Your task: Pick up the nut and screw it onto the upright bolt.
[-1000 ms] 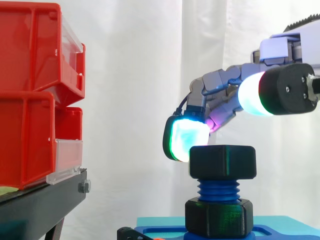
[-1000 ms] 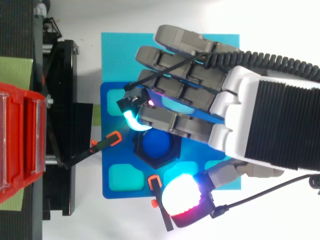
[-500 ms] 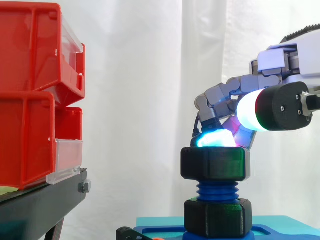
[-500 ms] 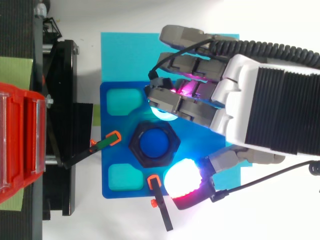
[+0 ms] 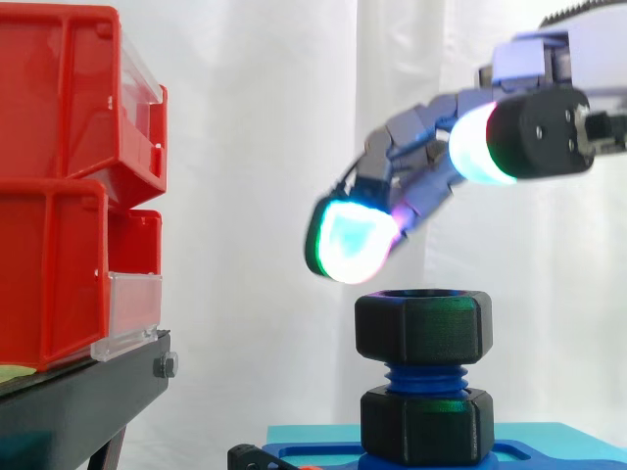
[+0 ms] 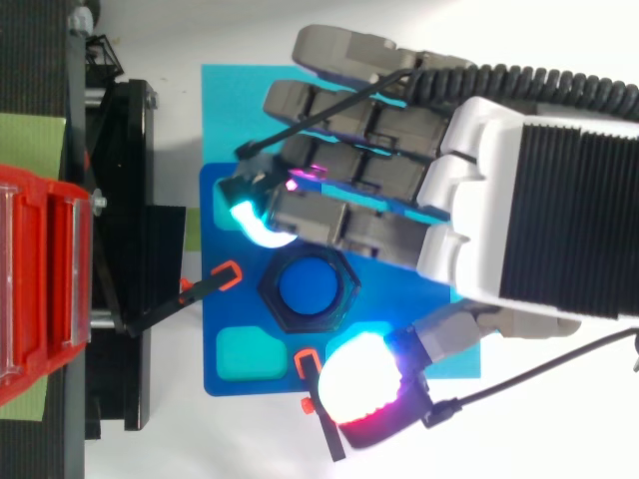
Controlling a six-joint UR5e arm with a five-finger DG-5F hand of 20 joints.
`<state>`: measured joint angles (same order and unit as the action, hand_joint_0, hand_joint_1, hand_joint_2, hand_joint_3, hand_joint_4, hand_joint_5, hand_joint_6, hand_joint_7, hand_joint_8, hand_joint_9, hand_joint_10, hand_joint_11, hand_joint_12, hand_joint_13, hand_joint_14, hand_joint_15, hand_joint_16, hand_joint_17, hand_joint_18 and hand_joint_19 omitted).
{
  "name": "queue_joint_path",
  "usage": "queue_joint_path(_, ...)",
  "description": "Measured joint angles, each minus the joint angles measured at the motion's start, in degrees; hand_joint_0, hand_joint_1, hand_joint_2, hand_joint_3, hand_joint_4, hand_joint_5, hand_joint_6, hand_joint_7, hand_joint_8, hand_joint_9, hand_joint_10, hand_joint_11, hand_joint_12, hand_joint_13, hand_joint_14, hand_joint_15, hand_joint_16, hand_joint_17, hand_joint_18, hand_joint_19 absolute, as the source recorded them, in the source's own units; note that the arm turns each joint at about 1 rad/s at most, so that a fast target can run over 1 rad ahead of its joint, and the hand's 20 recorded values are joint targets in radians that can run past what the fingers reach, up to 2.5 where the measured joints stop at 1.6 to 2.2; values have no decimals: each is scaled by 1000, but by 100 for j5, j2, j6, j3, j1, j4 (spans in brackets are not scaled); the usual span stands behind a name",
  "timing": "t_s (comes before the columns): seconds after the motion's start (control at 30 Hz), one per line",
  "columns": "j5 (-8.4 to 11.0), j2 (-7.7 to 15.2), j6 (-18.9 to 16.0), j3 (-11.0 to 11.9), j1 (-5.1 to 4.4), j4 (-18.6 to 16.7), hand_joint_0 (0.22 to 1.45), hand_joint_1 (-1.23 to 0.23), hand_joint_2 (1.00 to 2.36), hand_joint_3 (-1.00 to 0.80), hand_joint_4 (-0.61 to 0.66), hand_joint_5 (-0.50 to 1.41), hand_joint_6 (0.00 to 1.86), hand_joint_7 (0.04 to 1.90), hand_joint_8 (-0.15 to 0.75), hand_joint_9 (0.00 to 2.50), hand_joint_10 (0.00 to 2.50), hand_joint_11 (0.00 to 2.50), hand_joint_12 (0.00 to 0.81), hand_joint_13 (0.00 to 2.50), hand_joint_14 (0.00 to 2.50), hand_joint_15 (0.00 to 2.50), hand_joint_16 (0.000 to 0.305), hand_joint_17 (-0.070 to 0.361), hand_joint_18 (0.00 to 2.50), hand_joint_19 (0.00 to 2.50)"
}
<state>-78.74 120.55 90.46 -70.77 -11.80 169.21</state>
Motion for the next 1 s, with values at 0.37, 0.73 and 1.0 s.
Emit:
queue_joint_path(0.37, -90, 4, 16, 207, -68, 48, 459, -64, 1000, -500, 82, -214, 501, 586, 212, 283, 0, 0, 349, 166, 0, 0, 41, 93, 0, 0)
queue_joint_path(0.73, -17, 15, 147, 109, -325, -340, 459, -51, 1000, -500, 39, -232, 500, 538, 190, 216, 0, 0, 352, 101, 0, 0, 43, 98, 0, 0)
queue_joint_path(1.0, 114, 299, 14, 102, -463, -422, 459, -62, 1000, -500, 23, -241, 500, 532, 183, 196, 0, 0, 351, 93, 0, 0, 43, 97, 0, 0)
